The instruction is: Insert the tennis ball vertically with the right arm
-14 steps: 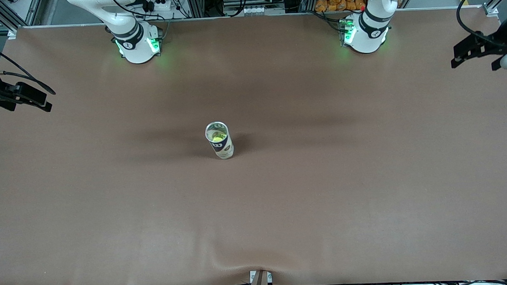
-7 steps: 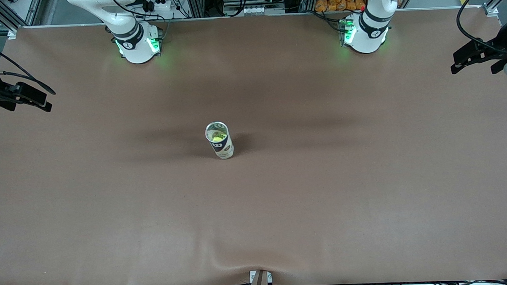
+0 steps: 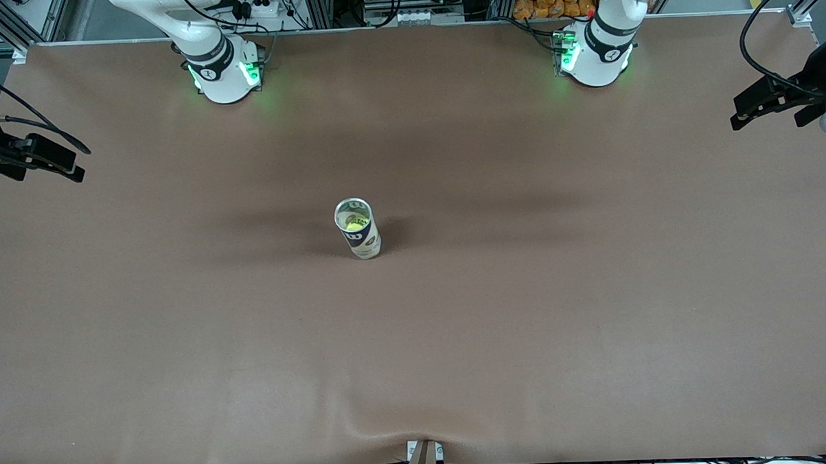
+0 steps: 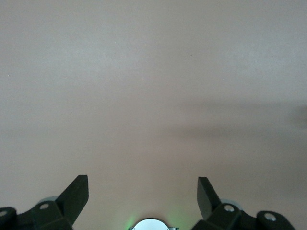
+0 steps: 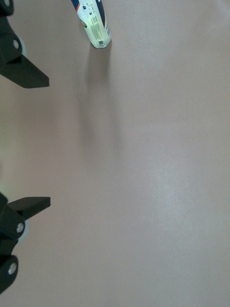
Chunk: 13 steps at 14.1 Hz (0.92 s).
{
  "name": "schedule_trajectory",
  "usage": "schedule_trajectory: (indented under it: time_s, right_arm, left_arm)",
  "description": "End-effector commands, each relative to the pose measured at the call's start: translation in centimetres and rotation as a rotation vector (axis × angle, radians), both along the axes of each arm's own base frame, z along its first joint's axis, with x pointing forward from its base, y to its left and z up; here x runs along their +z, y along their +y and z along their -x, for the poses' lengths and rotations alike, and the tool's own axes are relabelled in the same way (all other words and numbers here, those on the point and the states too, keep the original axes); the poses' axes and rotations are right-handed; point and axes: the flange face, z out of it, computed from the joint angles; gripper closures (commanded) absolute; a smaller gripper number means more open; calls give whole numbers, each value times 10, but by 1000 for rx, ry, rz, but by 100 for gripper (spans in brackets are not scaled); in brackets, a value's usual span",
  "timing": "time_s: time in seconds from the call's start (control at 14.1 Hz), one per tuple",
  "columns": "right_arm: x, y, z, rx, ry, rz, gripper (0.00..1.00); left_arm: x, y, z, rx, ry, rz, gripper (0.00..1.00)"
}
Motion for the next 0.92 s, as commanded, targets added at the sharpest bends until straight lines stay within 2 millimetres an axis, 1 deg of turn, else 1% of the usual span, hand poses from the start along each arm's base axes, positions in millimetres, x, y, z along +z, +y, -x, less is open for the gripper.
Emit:
schedule_trajectory:
  time_s: [0.0,0.5,0.85]
  right_arm:
    - [2,-2,0,-7,-4,-4,0]
    - [1,-1,0,-5,-3,-5,0]
    - [2,-1,0,-5,-6,-4,0]
  left_arm:
    - [4,1,2,10,-14,-4,0]
    - [9,0,2,-5,-21,-6,0]
    - [8,4,1,-19,-18,-6,0]
